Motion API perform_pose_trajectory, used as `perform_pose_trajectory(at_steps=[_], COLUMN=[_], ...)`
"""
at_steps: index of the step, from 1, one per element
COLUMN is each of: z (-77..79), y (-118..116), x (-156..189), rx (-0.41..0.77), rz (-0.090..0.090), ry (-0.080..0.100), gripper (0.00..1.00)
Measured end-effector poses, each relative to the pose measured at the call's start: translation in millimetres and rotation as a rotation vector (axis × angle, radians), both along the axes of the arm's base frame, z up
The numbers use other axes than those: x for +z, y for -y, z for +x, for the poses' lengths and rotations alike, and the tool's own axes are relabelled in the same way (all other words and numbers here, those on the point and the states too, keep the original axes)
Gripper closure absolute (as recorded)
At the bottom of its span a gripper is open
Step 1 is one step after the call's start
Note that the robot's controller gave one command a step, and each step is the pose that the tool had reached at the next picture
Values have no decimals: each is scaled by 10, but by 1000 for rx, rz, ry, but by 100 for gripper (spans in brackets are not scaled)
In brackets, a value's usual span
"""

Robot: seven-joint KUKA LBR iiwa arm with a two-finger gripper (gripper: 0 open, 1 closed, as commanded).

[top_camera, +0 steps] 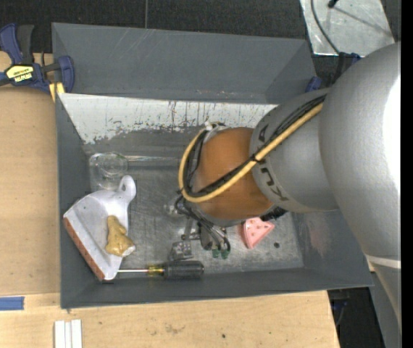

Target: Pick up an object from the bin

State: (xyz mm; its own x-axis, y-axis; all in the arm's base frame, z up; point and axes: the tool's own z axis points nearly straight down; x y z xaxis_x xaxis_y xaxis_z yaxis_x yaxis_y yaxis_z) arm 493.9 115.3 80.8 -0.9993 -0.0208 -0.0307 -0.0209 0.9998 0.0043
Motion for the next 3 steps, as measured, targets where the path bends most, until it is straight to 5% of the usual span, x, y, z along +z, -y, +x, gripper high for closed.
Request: perform_pose_trajectory(at_steps=[1, 2, 3], z=[223, 350, 659], y=[-50, -67, -41], x=[218, 318, 256], rx=[71, 97, 156], rz=[-7, -6, -7], ry=[-30, -30, -18], gripper=[0, 0, 0])
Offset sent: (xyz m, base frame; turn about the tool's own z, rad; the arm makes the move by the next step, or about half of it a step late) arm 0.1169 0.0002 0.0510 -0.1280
